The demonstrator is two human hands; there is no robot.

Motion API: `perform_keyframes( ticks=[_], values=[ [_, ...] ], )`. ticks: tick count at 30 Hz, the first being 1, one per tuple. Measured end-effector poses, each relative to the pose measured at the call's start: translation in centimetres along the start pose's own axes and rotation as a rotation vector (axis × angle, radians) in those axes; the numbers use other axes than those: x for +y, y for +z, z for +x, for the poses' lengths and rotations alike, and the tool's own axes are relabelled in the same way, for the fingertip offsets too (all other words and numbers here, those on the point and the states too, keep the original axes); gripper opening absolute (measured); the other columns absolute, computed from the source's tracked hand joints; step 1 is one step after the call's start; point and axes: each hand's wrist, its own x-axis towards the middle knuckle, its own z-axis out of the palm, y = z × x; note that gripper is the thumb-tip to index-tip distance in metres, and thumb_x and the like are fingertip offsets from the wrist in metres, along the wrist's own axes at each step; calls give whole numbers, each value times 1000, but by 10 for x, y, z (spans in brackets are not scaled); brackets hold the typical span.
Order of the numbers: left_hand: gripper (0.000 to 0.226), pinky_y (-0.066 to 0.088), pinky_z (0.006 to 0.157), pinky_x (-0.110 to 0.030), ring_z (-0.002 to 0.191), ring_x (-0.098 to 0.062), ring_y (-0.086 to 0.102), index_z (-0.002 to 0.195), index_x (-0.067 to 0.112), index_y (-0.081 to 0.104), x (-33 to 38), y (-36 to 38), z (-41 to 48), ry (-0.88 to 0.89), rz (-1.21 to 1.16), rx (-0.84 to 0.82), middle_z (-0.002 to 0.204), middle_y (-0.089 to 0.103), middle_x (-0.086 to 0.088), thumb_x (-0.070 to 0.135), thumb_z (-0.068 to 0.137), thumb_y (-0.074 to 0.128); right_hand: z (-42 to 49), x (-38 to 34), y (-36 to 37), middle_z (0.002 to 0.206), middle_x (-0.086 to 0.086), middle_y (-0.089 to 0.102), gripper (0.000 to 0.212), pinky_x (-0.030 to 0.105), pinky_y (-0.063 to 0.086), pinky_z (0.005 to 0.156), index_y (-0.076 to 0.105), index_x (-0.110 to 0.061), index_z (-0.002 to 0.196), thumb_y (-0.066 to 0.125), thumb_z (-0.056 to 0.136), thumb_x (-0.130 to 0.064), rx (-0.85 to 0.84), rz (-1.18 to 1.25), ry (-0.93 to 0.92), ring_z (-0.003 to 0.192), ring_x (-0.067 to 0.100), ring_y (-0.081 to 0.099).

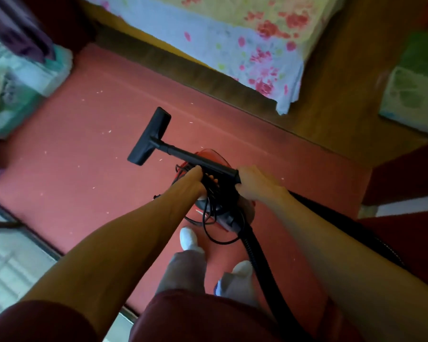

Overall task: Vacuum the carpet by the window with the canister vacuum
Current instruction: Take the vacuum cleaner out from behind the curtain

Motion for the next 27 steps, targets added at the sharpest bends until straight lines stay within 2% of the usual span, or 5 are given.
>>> perform_keyframes(
  ticks=[15,20,22,24,27],
  values=[
    [33,50,57,-32,54,-23,51,65,7,53,166,-244,26,9,-408,197,61,52,-9,13,98,51,165,-261,-27,123,10,60,45,33,42,73,45,-15,136,57,94,-26,-166,-344,-309,108,31,61],
    [32,45,54,-30,58,-22,49,75,8,54,221,-314,31,18,-485,238,68,52,-10,12,103,39,206,-346,-46,116,8,62,47,32,40,71,44,-23,135,55,90,-22,-130,-489,-390,101,31,63],
    [38,48,62,-31,59,-22,49,72,7,52,240,-338,36,52,-517,238,68,53,-11,14,105,35,224,-372,-54,107,5,62,46,32,40,69,47,-25,133,54,88,-19,-107,-510,-406,90,29,61],
    [35,49,75,-30,60,-24,52,72,5,53,260,-359,42,64,-516,253,69,55,-11,15,103,40,243,-396,-61,106,5,62,45,32,39,68,48,-24,133,55,89,-19,-98,-530,-431,84,27,57],
    [36,49,70,-33,59,-24,53,72,3,54,287,-386,54,66,-563,254,69,55,-12,20,102,47,275,-427,-64,109,6,63,41,32,39,68,49,-23,130,56,90,-21,-103,-563,-470,86,27,59]
  ],
)
